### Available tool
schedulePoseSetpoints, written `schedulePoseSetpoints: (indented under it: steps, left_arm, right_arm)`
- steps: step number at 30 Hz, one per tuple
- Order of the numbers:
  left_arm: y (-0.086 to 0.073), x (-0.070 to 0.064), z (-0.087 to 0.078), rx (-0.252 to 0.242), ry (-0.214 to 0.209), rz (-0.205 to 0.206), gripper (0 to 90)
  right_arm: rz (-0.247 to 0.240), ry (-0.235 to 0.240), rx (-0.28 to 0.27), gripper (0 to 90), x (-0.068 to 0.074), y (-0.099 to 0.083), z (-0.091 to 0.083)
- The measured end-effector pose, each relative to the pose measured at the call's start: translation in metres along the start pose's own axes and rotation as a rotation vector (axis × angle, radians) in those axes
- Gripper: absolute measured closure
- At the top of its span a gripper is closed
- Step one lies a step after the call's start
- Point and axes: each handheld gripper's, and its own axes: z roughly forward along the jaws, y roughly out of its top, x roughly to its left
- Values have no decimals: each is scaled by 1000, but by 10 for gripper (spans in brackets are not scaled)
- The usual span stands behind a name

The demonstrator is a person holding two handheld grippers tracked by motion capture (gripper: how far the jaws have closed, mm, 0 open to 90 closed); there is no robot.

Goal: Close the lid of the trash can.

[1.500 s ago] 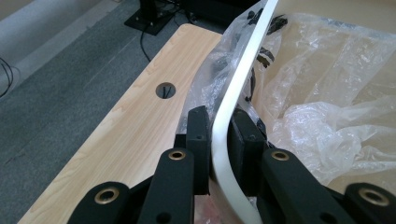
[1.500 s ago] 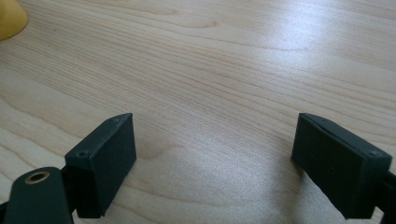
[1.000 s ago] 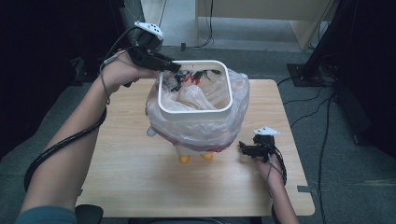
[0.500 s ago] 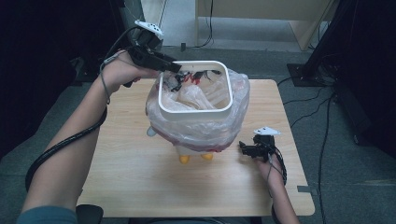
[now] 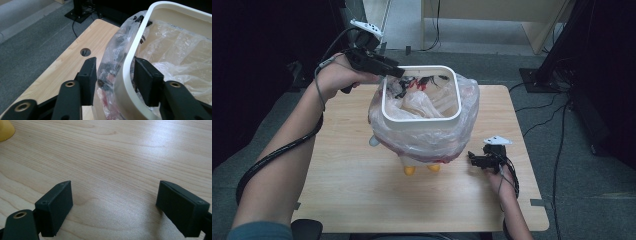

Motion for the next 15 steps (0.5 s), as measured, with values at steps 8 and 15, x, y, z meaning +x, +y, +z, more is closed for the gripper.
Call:
schedulePoseSetpoints:
  steps: [8, 15]
  left_arm:
    - [-1, -1, -2, 6, -30, -8, 672]
    - [0, 5, -12, -83, 33, -33, 455]
  right_arm:
    - [0, 0, 0, 132, 0, 0, 0]
    - [0, 0, 0, 132, 0, 0, 0]
